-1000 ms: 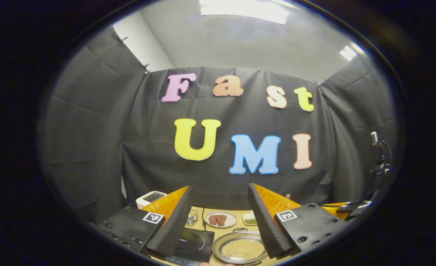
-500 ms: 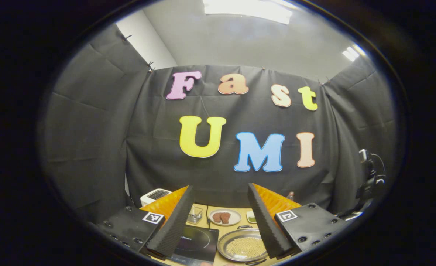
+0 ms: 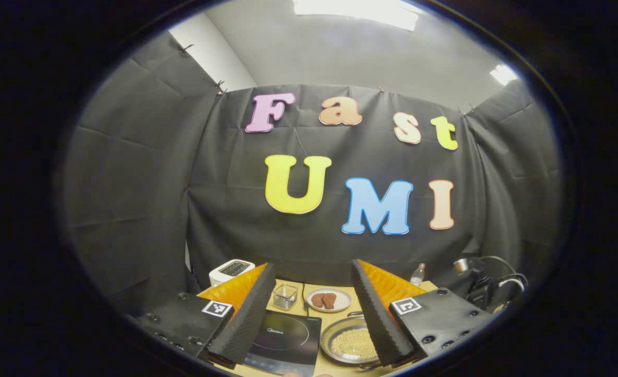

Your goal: First push the handle of the pot to place it horizontally, then grasp the pot with both hands and set it on the induction cooktop.

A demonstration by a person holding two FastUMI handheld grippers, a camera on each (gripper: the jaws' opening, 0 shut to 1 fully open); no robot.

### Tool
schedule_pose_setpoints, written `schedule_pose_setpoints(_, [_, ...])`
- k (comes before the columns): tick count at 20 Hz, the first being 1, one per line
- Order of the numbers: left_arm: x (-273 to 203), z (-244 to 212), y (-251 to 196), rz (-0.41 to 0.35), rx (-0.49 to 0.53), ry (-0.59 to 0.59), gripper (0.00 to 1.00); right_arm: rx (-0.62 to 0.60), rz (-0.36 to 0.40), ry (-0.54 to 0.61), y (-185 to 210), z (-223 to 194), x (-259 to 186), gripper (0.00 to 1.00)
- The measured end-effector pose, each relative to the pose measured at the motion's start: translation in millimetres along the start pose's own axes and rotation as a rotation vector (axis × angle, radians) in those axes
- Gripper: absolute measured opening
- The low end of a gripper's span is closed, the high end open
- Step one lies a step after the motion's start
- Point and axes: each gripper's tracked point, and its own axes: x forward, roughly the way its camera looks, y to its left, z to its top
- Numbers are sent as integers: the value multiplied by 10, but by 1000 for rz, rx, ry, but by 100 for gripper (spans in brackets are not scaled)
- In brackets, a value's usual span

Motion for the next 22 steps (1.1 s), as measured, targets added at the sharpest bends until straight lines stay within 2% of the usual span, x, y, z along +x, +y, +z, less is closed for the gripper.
schedule_pose_setpoints(5, [6,-91,189,-22,-3,19,99,84,35,144,176,-406,393,4])
schedule_pose_setpoints(8, [21,-141,311,-41,-9,33,99,144,26,213,224,-598,609,4])
schedule_pose_setpoints(10, [13,-187,387,-55,-10,40,99,182,12,226,235,-657,812,4])
schedule_pose_setpoints(14, [10,-236,520,-69,-19,53,99,336,13,244,296,-702,1062,4])
schedule_pose_setpoints(21, [58,-227,522,-62,5,66,99,434,-21,240,106,-722,1328,4])
schedule_pose_setpoints(22, [77,-251,475,-61,3,73,99,445,-7,242,90,-706,1312,4])
